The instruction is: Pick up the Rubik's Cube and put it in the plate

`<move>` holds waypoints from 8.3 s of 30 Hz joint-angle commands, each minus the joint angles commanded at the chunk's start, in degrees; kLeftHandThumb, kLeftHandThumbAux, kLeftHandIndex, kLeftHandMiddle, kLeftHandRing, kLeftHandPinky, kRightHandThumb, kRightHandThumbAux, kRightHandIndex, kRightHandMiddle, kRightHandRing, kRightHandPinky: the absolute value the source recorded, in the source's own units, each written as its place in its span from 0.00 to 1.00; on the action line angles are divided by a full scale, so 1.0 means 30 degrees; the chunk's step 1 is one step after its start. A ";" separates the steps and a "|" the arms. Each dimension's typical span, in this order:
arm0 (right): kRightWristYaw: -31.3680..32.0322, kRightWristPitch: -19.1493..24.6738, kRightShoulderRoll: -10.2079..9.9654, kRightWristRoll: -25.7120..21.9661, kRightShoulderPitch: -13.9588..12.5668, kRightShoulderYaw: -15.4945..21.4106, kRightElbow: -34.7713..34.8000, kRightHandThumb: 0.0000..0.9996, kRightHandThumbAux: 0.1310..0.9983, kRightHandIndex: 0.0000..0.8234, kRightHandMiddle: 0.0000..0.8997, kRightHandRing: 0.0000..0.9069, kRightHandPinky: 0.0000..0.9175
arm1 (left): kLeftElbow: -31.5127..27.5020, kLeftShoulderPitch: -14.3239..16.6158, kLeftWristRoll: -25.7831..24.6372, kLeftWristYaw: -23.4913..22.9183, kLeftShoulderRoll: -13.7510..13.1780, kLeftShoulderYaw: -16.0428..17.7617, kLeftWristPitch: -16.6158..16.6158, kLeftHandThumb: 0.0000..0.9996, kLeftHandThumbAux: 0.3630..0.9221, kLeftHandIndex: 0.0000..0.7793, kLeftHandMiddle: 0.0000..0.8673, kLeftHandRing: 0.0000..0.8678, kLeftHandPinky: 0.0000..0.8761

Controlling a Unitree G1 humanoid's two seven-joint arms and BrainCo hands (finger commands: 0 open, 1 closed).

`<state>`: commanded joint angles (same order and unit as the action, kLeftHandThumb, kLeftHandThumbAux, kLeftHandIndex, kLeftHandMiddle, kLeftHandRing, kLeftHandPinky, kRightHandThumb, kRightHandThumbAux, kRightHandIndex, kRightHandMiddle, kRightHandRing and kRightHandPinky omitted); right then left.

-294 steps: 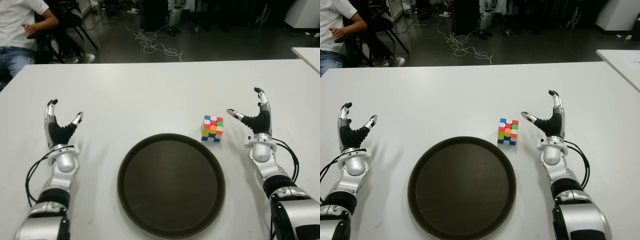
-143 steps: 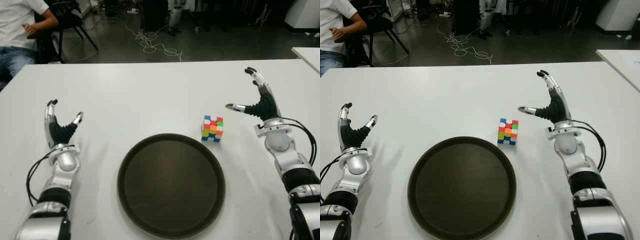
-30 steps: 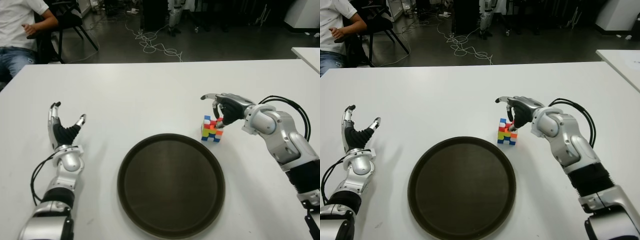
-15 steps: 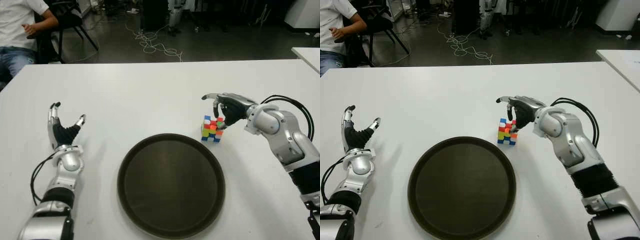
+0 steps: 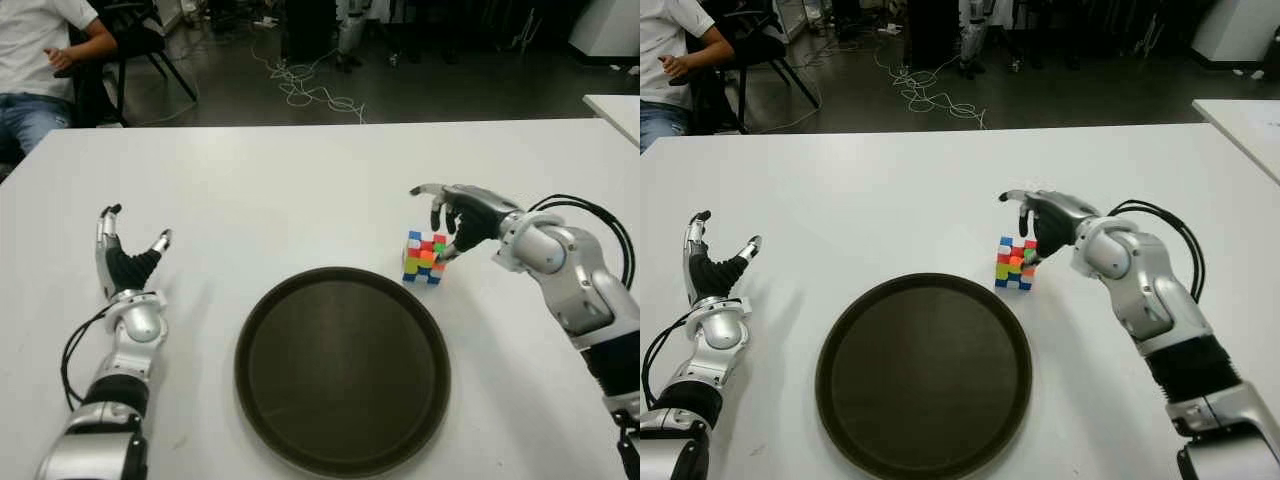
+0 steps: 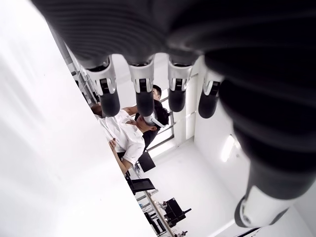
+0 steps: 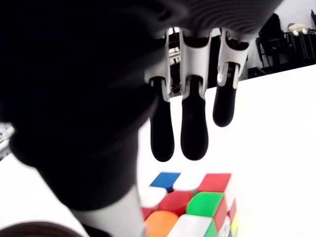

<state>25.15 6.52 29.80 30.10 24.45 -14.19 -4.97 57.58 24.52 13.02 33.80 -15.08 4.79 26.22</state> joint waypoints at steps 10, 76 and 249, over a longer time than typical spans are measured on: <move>-0.0700 0.0380 -0.0302 -0.0091 -0.0419 0.0356 0.0408 0.00 0.85 0.01 0.07 0.06 0.02 | 0.0049 0.0033 -0.0113 -0.0019 0.0011 0.0079 0.0052 0.00 0.65 0.05 0.06 0.04 0.02; -0.1227 -0.5716 -0.2641 -0.6794 -0.0517 0.2852 -0.5304 0.00 0.54 0.00 0.00 0.00 0.00 | 0.0104 0.0070 -0.0164 -0.0056 0.0032 -0.0025 0.0183 0.00 0.67 0.05 0.05 0.03 0.03; -0.4087 -0.0944 -0.2643 0.0241 0.0560 -0.1549 -0.6915 0.00 0.63 0.00 0.00 0.00 0.00 | 0.0012 0.0053 0.0135 0.0429 0.0033 -0.0249 0.0192 0.00 0.63 0.05 0.05 0.03 0.04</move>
<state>12.89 3.69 21.87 30.82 26.13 -18.84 -25.71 57.62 24.68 13.42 35.09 -14.98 4.04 26.79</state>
